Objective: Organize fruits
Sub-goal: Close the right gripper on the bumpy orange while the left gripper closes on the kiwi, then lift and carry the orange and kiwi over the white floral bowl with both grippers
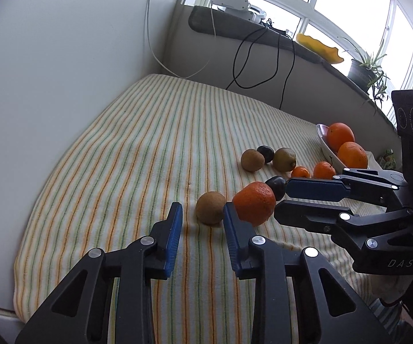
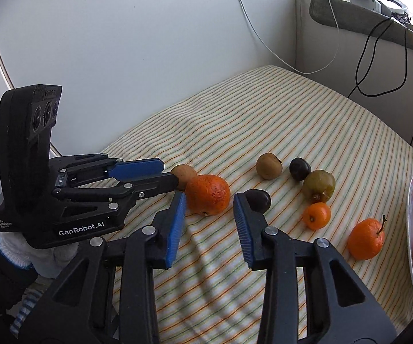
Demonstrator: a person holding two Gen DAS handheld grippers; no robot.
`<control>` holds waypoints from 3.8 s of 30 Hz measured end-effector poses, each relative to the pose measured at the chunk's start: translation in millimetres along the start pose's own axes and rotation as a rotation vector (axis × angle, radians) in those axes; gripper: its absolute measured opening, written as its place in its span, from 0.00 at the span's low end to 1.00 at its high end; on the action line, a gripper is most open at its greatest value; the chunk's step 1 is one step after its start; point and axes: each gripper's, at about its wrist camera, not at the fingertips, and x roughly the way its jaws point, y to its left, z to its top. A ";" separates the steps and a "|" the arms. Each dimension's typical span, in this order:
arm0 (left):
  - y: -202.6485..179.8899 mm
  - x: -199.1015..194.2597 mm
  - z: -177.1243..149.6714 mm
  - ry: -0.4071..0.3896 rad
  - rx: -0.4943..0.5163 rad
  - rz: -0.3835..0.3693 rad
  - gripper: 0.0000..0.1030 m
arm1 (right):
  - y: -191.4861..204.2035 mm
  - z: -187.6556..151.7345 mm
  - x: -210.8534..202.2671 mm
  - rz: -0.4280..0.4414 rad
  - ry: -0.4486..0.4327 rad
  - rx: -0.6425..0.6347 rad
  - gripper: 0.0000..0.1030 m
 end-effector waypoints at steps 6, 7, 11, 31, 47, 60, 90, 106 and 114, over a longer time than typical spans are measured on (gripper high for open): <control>-3.0 2.2 1.9 0.013 0.024 -0.008 0.27 | 4.8 4.1 10.6 -0.009 0.019 -0.043 0.35; -3.3 3.1 2.1 0.016 0.026 -0.010 0.27 | 5.7 4.3 11.9 -0.016 0.020 -0.051 0.35; -3.7 5.0 3.1 0.021 0.032 -0.010 0.26 | 8.3 6.3 18.9 -0.030 0.033 -0.067 0.35; 1.6 2.6 -0.5 0.014 -0.016 -0.025 0.21 | 10.4 3.8 15.3 -0.030 0.018 -0.061 0.33; 10.9 -5.6 -0.3 -0.006 -0.039 -0.005 0.21 | 19.3 9.0 25.5 -0.076 0.054 -0.134 0.41; 7.4 -13.3 4.4 -0.026 -0.035 -0.003 0.21 | 8.3 8.9 12.6 -0.034 0.010 -0.057 0.38; -126.2 15.1 52.0 -0.062 0.127 -0.178 0.21 | -102.8 -45.8 -148.2 -0.248 -0.208 0.198 0.38; -188.1 64.0 72.6 -0.015 0.205 -0.232 0.21 | -174.2 -83.4 -197.4 -0.381 -0.230 0.330 0.38; -208.0 85.0 77.9 0.012 0.231 -0.232 0.21 | -201.4 -95.1 -195.1 -0.389 -0.215 0.375 0.38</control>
